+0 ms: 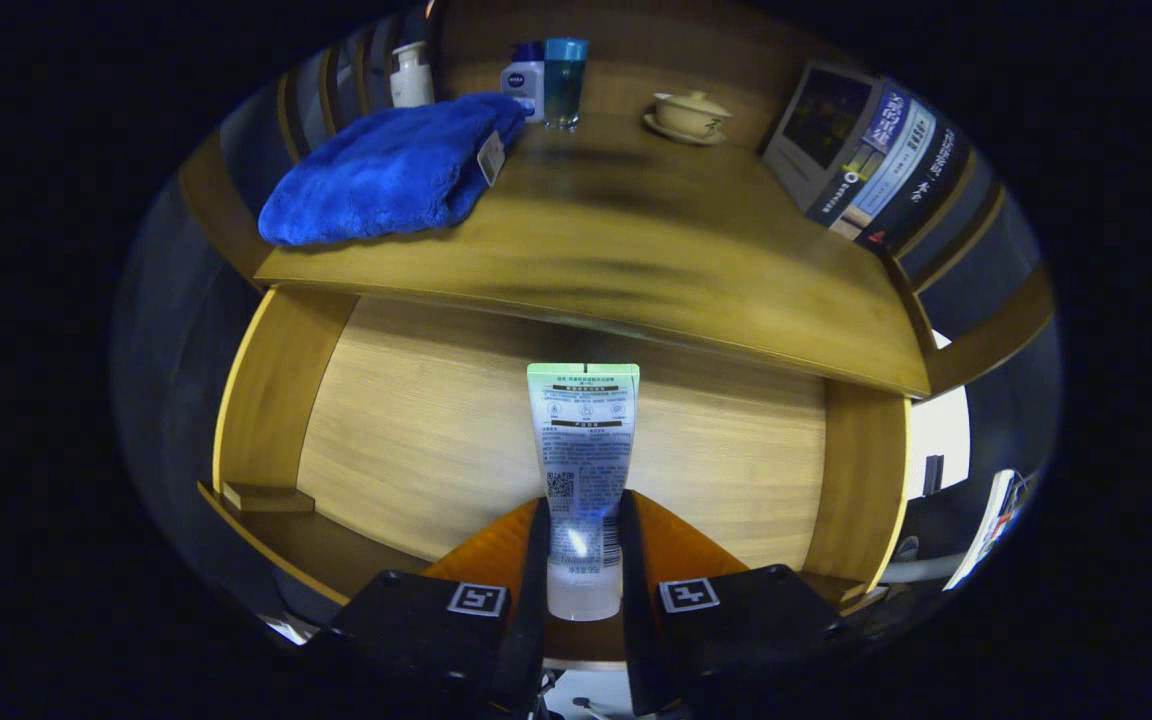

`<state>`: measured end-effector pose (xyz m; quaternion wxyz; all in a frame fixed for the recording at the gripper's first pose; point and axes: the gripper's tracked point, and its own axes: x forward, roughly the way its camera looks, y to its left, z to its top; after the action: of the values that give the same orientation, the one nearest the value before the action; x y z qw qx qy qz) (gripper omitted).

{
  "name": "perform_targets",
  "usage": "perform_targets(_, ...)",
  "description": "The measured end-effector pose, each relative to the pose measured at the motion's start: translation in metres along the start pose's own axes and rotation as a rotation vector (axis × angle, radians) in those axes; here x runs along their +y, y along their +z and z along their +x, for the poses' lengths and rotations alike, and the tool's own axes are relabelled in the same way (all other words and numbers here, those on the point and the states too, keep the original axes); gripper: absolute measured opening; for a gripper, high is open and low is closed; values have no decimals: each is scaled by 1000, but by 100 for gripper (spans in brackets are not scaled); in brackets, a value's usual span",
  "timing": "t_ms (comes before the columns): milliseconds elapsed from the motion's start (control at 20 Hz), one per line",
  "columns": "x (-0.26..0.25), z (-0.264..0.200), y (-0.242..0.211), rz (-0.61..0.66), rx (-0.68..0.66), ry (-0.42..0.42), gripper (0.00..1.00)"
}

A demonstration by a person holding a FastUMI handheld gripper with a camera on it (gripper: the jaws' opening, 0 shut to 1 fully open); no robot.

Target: Pull open the drawer, take out the items inside it, and place them on the countertop above the cabinet.

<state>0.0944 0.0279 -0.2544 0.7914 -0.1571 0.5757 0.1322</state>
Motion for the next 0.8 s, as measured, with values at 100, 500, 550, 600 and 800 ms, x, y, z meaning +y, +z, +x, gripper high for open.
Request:
perform_targets(100, -7, -15, 2, 8, -17, -9, 42)
perform_targets(500, -15, -58, 59, 9, -113, -28, 42)
perform_targets(550, -15, -59, 68, -1, -122, -33, 42)
perform_targets(600, -14, -60, 79, -11, -127, -39, 42)
perform_targets(800, -9, -48, 121, -33, -137, -54, 42)
